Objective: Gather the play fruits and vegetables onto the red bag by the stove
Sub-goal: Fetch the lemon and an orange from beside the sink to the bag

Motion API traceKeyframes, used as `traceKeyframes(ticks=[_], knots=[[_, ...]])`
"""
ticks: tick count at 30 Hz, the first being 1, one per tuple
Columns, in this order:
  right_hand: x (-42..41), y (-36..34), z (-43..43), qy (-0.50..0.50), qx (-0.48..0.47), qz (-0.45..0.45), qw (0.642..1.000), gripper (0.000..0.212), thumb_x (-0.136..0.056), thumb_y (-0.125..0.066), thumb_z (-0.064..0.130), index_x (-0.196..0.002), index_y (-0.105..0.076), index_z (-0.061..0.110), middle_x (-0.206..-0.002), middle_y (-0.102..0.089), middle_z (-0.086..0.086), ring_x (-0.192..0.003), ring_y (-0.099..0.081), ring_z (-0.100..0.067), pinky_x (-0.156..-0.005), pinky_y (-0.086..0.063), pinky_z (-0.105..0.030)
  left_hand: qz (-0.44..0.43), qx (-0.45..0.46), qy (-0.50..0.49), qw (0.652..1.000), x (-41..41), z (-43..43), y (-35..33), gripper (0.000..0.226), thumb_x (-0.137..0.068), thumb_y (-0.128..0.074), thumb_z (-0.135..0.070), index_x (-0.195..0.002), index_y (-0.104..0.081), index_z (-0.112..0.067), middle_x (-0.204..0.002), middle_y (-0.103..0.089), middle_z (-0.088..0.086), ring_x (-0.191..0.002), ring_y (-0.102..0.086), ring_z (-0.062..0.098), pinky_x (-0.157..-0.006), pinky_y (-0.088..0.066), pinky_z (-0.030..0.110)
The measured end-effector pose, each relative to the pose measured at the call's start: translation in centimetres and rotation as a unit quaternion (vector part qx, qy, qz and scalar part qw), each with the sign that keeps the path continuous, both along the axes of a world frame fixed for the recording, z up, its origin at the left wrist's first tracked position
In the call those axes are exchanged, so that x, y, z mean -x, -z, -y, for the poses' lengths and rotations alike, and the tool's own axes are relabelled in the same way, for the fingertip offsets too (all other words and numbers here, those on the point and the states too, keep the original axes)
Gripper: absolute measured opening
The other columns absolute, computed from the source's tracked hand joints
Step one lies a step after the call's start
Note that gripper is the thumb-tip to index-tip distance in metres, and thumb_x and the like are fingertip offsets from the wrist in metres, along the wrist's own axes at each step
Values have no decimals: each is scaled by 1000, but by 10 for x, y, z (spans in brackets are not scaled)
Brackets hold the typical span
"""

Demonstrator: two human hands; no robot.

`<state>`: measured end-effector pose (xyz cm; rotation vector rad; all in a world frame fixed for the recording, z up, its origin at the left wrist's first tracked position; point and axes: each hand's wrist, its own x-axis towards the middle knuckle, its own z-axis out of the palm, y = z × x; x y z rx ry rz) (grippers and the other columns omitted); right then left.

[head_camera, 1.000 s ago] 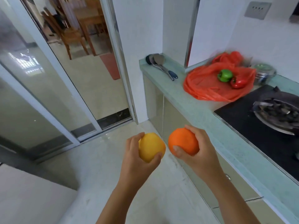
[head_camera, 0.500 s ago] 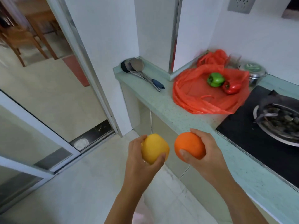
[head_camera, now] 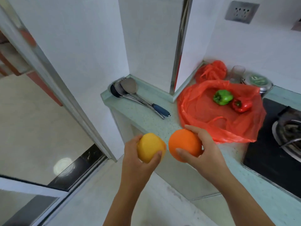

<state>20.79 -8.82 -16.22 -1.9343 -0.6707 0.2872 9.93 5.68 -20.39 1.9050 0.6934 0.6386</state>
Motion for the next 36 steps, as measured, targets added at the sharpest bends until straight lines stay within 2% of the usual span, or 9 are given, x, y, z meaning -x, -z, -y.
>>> traceKeyframes(ticks=[4, 8, 11, 15, 20, 24, 28, 31, 36], knots=[[-29, 6, -3, 50, 6, 11, 999, 58, -58, -71, 44, -108, -43, 50, -115, -45, 29, -105, -41, 14, -72, -38, -8, -11, 21, 36, 999, -39, -11, 12, 72, -54, -60, -64, -119, -39, -39, -112, -39, -27, -102, -42, -14, -79, -45, 21], [-69, 22, -1, 97, 1, 3, 995, 60, -66, -80, 29, -109, -43, 49, -115, -43, 29, -104, -43, 11, -73, -38, -11, -15, 4, 92, 996, -92, -18, 18, 68, -58, -65, -58, -117, -36, -42, -111, -38, -27, -99, -38, -22, -68, -39, 5], [-104, 36, -4, 133, -4, -6, 991, 60, -66, -80, 28, -111, -44, 47, -116, -44, 26, -105, -44, 9, -72, -38, -5, -18, -3, 132, 991, -135, -24, 24, 69, -56, -60, -63, -118, -38, -41, -113, -40, -25, -102, -39, -20, -71, -38, 0], [-161, 46, -10, 187, -7, -4, 982, 61, -67, -79, 23, -118, -47, 35, -116, -49, 12, -100, -48, -1, -76, -34, 1, -51, -3, 182, 982, -199, -32, 29, 70, -56, -61, -64, -118, -38, -41, -114, -41, -26, -106, -40, -17, -75, -41, 7], [-217, 64, -4, 249, 12, -3, 969, 61, -68, -78, 22, -121, -48, 26, -114, -47, 7, -104, -45, -6, -79, -31, -5, -69, -14, 245, 967, -275, -31, 34, 68, -69, -72, -48, -126, -37, -36, -120, -39, -21, -107, -43, -4, -83, -39, 12], [-246, 84, 12, 290, 38, -32, 956, 63, -69, -77, 24, -124, -47, 24, -114, -43, 7, -102, -43, -5, -83, -29, -13, -88, -29, 259, 961, -325, -20, 48, 69, -67, -70, -52, -126, -40, -33, -119, -40, -17, -109, -43, 3, -89, -39, 23], [-269, 102, 24, 322, 56, -59, 943, 64, -70, -77, 26, -126, -46, 24, -115, -41, 7, -103, -43, -8, -86, -31, -20, -100, -39, 298, 949, -360, -11, 64, 70, -71, -73, -44, -130, -42, -25, -121, -41, -15, -110, -42, 1, -88, -33, 11], [-283, 113, 25, 336, 61, -69, 937, 64, -70, -77, 25, -125, -46, 23, -115, -40, 7, -104, -42, -9, -89, -32, -22, -112, -47, 323, 939, -382, -6, 73, 76, -66, -69, -53, -130, -42, -21, -121, -41, -11, -110, -40, 1, -85, -26, -2], [-302, 126, 30, 361, 58, -77, 927, 64, -70, -77, 25, -126, -46, 23, -116, -39, 7, -109, -41, -11, -91, -32, -23, -114, -34, 329, 937, -408, 3, 89, 83, -61, -58, -62, -128, -44, -15, -121, -43, -7, -112, -41, 4, -87, -21, -4]])
